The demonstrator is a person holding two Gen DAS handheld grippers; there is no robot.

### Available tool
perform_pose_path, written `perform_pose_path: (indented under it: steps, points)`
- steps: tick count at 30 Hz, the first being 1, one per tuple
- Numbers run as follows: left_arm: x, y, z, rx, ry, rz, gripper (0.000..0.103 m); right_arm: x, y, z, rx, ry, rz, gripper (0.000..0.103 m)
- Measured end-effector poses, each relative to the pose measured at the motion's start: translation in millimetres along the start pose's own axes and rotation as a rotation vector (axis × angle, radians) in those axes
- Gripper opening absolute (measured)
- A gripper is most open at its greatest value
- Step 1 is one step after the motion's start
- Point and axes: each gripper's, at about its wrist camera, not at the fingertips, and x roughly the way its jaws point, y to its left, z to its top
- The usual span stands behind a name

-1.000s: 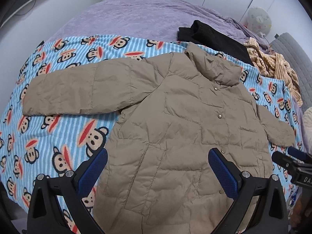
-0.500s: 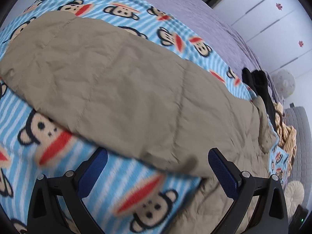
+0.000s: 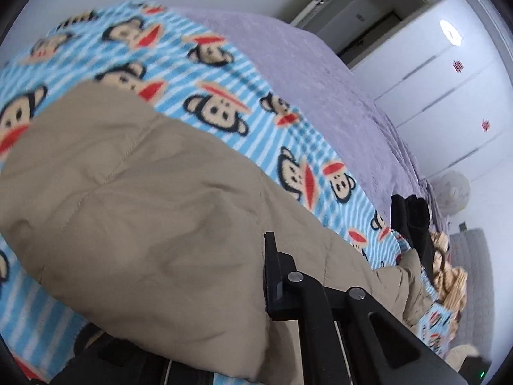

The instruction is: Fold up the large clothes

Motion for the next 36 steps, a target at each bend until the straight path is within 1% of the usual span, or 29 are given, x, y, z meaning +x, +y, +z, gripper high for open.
perform_pose_path:
  steps: [2, 3, 4, 5, 7, 9, 11, 14, 16, 19, 21, 22, 24, 25, 27, 28, 30, 31, 32, 34, 35, 36]
  points:
    - [-16, -25, 0, 0.122, -0.034, 0.019, 0.008, 13, 5, 11, 0.049, 0.014, 0.095, 0.041]
    - [-25, -37, -1, 0.168, -0.048, 0.011, 0.008, 22, 9, 16, 0.077, 0.021, 0.151, 0.031]
    - [-33, -48, -1, 0.204, -0.06, -0.004, 0.008, 30, 12, 21, 0.098, 0.022, 0.193, 0.018]
    - [-41, -59, -3, 0.239, -0.07, -0.023, 0.008, 38, 17, 26, 0.11, 0.019, 0.221, 0.015]
    - [-58, -80, -8, 0.308, -0.086, -0.058, 0.008, 52, 31, 34, 0.12, 0.014, 0.283, 0.014]
    - [-66, -103, -17, 0.367, -0.088, -0.092, 0.008, 67, 45, 39, 0.118, 0.018, 0.337, 0.014]
    - [-68, -128, -28, 0.414, -0.074, -0.132, 0.008, 85, 56, 40, 0.114, 0.043, 0.355, 0.014]
    - [-56, -166, -51, 0.473, -0.012, -0.175, 0.008, 112, 61, 32, 0.149, 0.113, 0.387, 0.012]
    - [-46, -192, -72, 0.523, 0.012, -0.182, 0.008, 122, 60, 28, 0.163, 0.137, 0.401, 0.011]
    - [-35, -235, -103, 0.614, 0.034, -0.205, 0.008, 113, 48, 21, 0.182, 0.154, 0.444, 0.011]
    - [-21, -268, -132, 0.722, 0.046, -0.181, 0.009, 90, 29, 13, 0.183, 0.127, 0.429, 0.011]
    - [-11, -283, -150, 0.799, 0.047, -0.158, 0.009, 77, 15, 7, 0.191, 0.11, 0.414, 0.011]
    - [13, -307, -191, 0.95, 0.063, -0.077, 0.009, 47, -22, -6, 0.227, 0.08, 0.357, 0.011]
    - [27, -314, -209, 1.0, 0.093, -0.038, 0.009, 34, -42, -14, 0.246, 0.071, 0.307, 0.011]
    - [51, -318, -241, 1.045, 0.153, 0.017, 0.009, 13, -82, -32, 0.3, 0.067, 0.223, 0.011]
    - [61, -316, -251, 1.055, 0.173, 0.051, 0.009, 3, -98, -40, 0.326, 0.07, 0.192, 0.011]
    - [74, -310, -266, 1.066, 0.177, 0.115, 0.009, -11, -121, -54, 0.353, 0.074, 0.143, 0.011]
    - [75, -306, -270, 1.064, 0.169, 0.128, 0.009, -16, -128, -60, 0.357, 0.076, 0.125, 0.011]
    - [76, -304, -273, 1.062, 0.161, 0.135, 0.012, -19, -132, -64, 0.358, 0.076, 0.111, 0.011]
    - [73, -300, -277, 1.068, 0.178, 0.117, 0.068, -18, -134, -69, 0.352, 0.076, 0.102, 0.011]
    - [71, -300, -279, 1.082, 0.176, 0.11, 0.097, -19, -133, -71, 0.346, 0.079, 0.104, 0.011]
    - [66, -300, -283, 1.109, 0.154, 0.107, 0.099, -11, -130, -69, 0.338, 0.082, 0.103, 0.012]
